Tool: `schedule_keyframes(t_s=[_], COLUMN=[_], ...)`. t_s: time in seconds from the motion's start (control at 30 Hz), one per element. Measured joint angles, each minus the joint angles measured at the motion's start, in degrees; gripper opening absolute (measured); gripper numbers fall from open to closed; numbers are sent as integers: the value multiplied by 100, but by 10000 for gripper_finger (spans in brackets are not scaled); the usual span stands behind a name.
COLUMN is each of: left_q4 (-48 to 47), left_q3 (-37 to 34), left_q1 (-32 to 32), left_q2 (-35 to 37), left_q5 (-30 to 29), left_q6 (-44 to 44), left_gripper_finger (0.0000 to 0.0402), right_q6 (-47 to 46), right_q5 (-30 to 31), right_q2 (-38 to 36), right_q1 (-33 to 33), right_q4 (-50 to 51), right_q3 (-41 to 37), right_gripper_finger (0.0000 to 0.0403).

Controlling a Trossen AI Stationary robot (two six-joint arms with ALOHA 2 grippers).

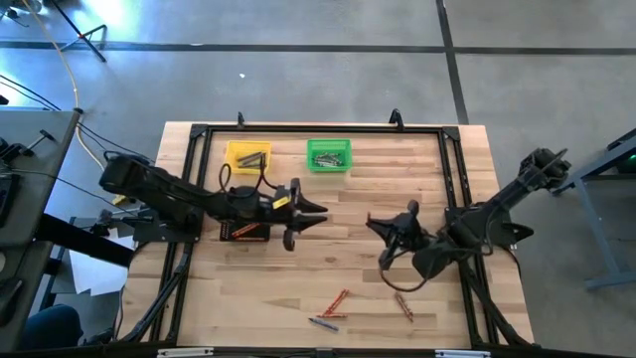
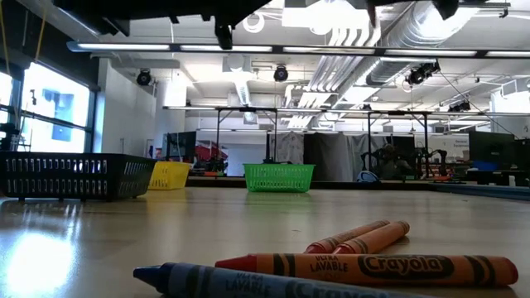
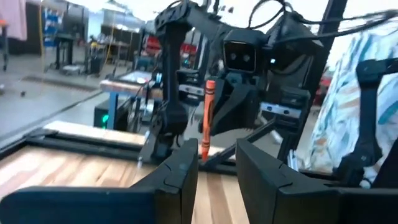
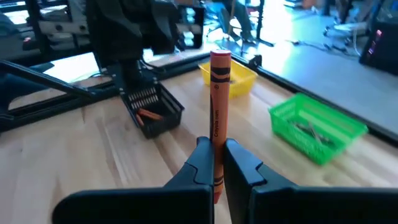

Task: Sort crayons
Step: Put the orange crayon into the black bin

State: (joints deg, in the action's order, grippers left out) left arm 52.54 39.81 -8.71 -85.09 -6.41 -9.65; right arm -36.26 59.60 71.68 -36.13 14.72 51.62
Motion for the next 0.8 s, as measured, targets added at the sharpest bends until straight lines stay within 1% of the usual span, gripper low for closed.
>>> schedule_keyframes(t_s=[0.1,0.2,0.37,0.5,0.63,0.8], left_q4=[348,413,392,406,400,389], left_q3=[19,154,343,407,428,428], left_q1=[0,0,-48,-113,-116,-109], left_q2=[-180,-268,-356,-351,-353,-353], left_q5=[162,410,719,737,719,391], left_q6=[129,146,405,542,587,651], left_gripper_finger=[105,118,148,168,182,189], right_q6=[647,1195,1670,1749,1923,2257], right_q5=[-287,-666,-1293,-1377,-1444,-1770], right_q2=[34,184,498,590,592,592], right_q1=[204,395,737,899,926,926], right_q4=[-631,-1208,-1786,-1965,-2150,-2582], right_q3=[7,7,7,9,7,7], right_gripper_finger=[1,1,1,1,1,1])
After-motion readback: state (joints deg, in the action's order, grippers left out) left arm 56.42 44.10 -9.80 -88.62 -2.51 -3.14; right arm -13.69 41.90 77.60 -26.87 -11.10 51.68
